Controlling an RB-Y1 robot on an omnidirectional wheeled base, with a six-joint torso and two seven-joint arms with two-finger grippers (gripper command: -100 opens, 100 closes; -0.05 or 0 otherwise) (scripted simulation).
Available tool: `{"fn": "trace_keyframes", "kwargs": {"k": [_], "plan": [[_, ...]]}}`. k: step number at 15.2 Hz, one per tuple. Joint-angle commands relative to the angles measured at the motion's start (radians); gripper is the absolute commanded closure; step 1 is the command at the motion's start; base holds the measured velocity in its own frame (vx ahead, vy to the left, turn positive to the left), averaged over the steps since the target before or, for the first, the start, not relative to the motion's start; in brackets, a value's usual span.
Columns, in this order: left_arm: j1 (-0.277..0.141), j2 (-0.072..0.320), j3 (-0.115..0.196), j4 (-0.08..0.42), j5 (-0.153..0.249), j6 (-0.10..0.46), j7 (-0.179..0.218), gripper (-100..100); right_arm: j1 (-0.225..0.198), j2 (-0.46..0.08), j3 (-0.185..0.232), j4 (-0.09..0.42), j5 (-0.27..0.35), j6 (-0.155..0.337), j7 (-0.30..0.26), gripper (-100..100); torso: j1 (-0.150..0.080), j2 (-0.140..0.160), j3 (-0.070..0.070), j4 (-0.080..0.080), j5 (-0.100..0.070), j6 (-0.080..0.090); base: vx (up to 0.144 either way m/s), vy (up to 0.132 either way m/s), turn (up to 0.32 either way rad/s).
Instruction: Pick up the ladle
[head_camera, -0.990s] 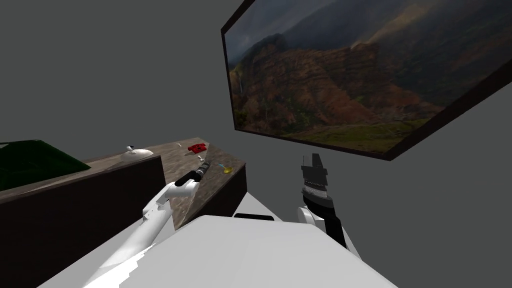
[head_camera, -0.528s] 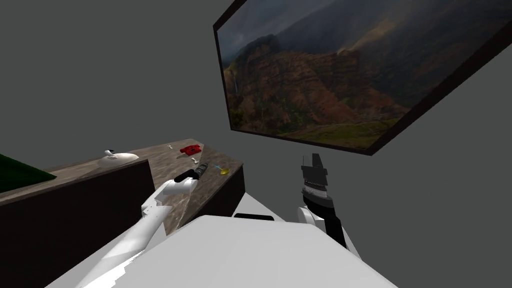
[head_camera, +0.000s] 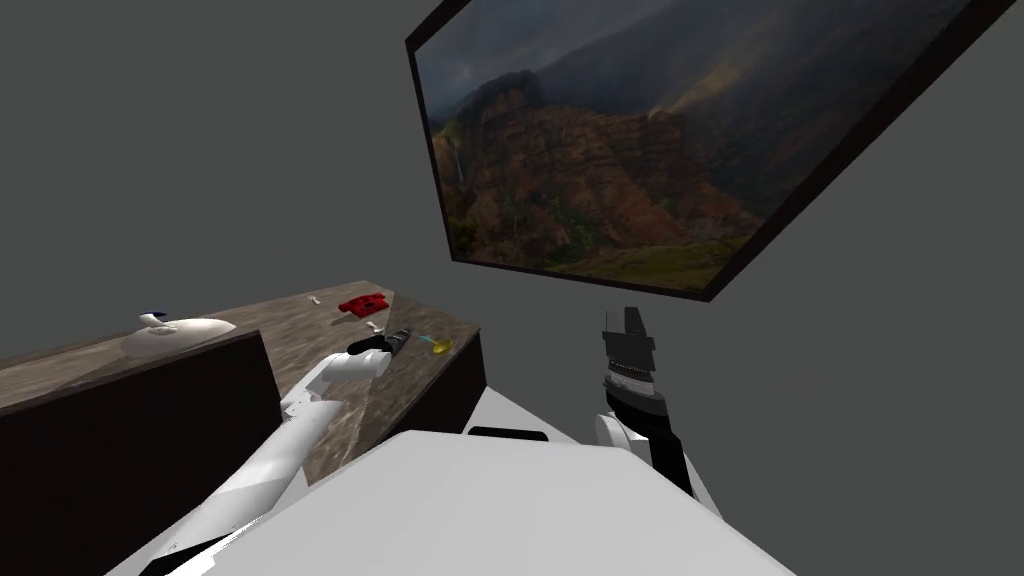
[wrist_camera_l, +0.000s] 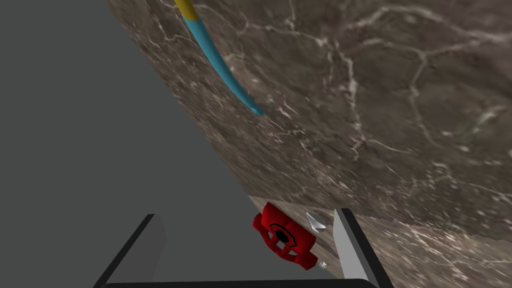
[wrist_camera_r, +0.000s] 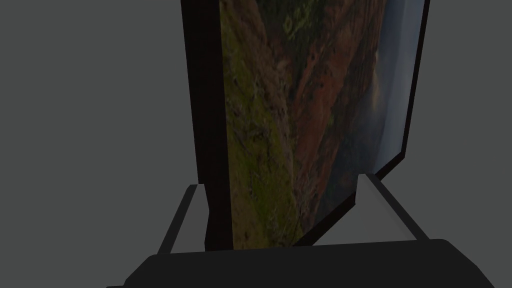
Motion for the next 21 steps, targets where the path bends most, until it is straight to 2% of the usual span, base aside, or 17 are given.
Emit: {"fn": "trace_keyframes", "kwargs": {"k": [1,2,4,5,7,8,11,12,14,15,17,18,20,21], "plan": [[0.0,-0.001,0.002,0.001,-0.001,0.03,-0.002,-100,0.0,0.0,0.0,0.0,0.0,0.0,0.0,0,0.0,0.0,0.0,0.0,0.0,0.0,0.0,0.005,-0.002],[-0.022,0.017,0.017,0.033,0.017,0.065,-0.018,-100,0.0,0.0,0.0,0.0,0.0,0.0,0.0,0,0.0,0.0,0.0,0.0,0.0,0.0,-0.001,0.0,-0.188],[-0.022,0.017,0.017,0.033,0.017,0.098,-0.018,-100,0.0,0.0,0.0,0.0,0.0,0.0,0.0,0,0.0,0.0,0.0,0.0,0.0,0.001,-0.001,0.006,-0.153],[-0.045,0.034,0.032,0.064,0.035,0.121,-0.033,-100,0.0,0.0,0.0,0.0,0.0,0.0,0.0,0,0.0,0.0,0.0,0.0,0.0,0.0,-0.001,0.005,-0.144],[-0.045,0.034,0.032,0.064,0.035,0.166,-0.033,-100,0.0,0.0,0.0,0.0,0.0,0.0,0.0,0,0.0,0.0,0.0,0.0,0.0,0.001,0.0,0.007,-0.131],[-0.067,0.05,0.047,0.095,0.052,0.191,-0.048,-100,0.0,0.0,0.0,0.0,0.0,0.0,0.0,0,0.0,0.0,0.0,0.0,0.0,0.0,-0.001,0.005,-0.144],[-0.067,0.05,0.047,0.095,0.052,0.232,-0.048,-100,0.0,0.0,0.0,0.0,0.0,0.0,0.0,0,0.0,0.0,0.0,0.0,0.0,0.0,0.0,0.007,-0.082],[-0.088,0.067,0.061,0.125,0.069,0.266,-0.063,-100,0.0,0.0,0.0,0.0,0.0,0.0,0.0,0,0.0,0.0,0.0,0.0,0.0,0.0,0.001,0.001,-0.157],[-0.088,0.067,0.061,0.125,0.069,0.296,-0.063,-100,0.0,0.0,0.0,0.0,0.0,0.0,0.0,0,0.0,0.0,0.0,0.0,0.0,0.001,0.001,0.008,-0.126],[-0.109,0.082,0.075,0.155,0.085,0.325,-0.078,-100,0.0,0.0,0.0,0.0,0.0,0.0,0.0,0,0.0,0.0,0.0,0.0,0.0,0.0,0.002,0.006,-0.15],[-0.109,0.082,0.075,0.155,0.085,0.358,-0.078,-100,0.0,0.0,0.0,0.0,0.0,0.0,0.0,0,0.0,0.0,0.0,0.0,0.0,0.0,0.001,0.009,-0.112],[-0.129,0.097,0.088,0.183,0.101,0.386,-0.091,-100,0.0,0.0,0.0,0.0,0.0,0.0,0.0,0,0.0,0.0,0.0,0.0,0.0,0.0,0.0,0.007,-0.138],[-0.129,0.097,0.088,0.183,0.101,0.418,-0.091,-100,0.0,0.0,0.0,0.0,0.0,0.0,0.0,0,0.0,0.0,0.0,0.0,0.0,0.0,0.0,0.009,-0.113],[-0.148,0.11,0.1,0.211,0.116,0.446,-0.105,-100,0.0,0.0,0.0,0.0,0.0,0.0,0.0,0,0.0,0.0,0.0,0.0,0.0,0.0,0.001,0.007,-0.147]]}}
